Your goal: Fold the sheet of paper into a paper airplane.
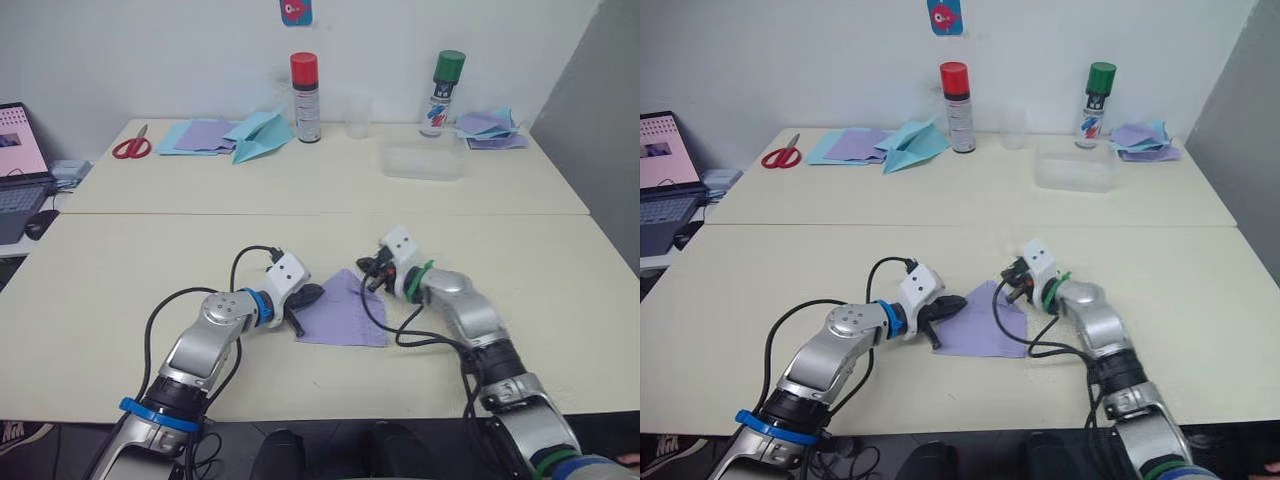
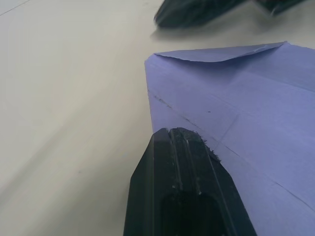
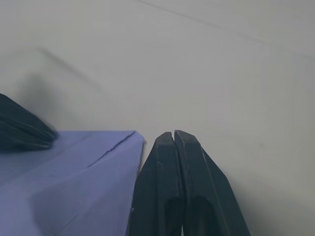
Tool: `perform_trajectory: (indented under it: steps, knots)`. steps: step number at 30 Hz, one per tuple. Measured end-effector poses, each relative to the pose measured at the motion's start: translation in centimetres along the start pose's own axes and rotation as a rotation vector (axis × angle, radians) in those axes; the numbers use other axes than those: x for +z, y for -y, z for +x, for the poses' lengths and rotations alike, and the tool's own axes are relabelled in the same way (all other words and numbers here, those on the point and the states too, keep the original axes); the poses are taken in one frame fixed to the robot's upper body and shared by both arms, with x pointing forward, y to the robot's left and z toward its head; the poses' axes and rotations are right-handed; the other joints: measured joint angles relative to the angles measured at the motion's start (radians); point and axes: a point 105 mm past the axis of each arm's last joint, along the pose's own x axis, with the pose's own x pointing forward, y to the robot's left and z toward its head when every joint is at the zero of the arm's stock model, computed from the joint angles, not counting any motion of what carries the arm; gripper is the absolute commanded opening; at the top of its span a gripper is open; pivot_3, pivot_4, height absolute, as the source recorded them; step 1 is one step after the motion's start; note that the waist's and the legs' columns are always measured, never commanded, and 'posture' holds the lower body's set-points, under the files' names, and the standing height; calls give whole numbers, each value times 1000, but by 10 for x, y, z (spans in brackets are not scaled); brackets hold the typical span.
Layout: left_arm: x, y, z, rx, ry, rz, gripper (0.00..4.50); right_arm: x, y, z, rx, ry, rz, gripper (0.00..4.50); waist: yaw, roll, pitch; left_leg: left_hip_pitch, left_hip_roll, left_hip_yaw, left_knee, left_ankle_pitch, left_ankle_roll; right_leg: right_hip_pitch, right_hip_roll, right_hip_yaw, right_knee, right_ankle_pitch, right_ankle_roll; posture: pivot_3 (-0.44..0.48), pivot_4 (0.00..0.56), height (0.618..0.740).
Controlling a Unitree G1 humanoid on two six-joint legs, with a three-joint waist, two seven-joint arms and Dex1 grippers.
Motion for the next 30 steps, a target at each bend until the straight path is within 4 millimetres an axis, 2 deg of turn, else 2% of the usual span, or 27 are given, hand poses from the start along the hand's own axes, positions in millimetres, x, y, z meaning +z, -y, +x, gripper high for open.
perform_trajectory:
  steps: [2,4,10,17,23,26,28,30]
  knots:
    - [0,0,0,0,2,1,33,5,-4,-12,41,-5,4,0,0,0,0,0,0,0,0,0,0,0,0,0,0,0,0,0,150,740]
    - [-1,0,0,1,1,0,33,0,-16,-18,98,-32,7,0,0,0,0,1,0,0,0,0,0,0,0,-1,0,0,0,0,150,740]
    - [-1,1,1,-1,4,-6,33,-33,-44,-10,179,-142,-1,0,0,0,0,1,0,0,0,0,0,0,0,-2,1,0,0,0,150,740]
    - [-1,0,2,1,4,-7,33,-36,-43,-5,161,-160,-92,0,0,0,0,1,-1,0,0,0,0,1,0,-1,0,0,0,0,150,740]
    - [0,1,3,0,7,-6,33,-34,-37,-12,158,-167,-102,0,2,0,0,0,-1,0,0,0,0,1,0,-2,0,0,0,0,150,740]
    - [-1,1,3,-3,7,-7,33,-28,-23,-24,119,-157,-22,0,2,0,0,0,-1,0,0,0,0,0,0,-1,0,0,0,0,150,740]
    - [-1,2,3,-4,8,-6,33,-19,-20,-31,116,-135,49,0,2,0,0,0,-1,0,0,0,0,0,0,-1,0,0,0,0,150,740]
    - [-1,2,3,-4,9,-3,0,-11,-20,-38,129,-131,143,402,2,0,0,0,0,0,0,0,0,0,0,-2,0,0,0,0,150,740]
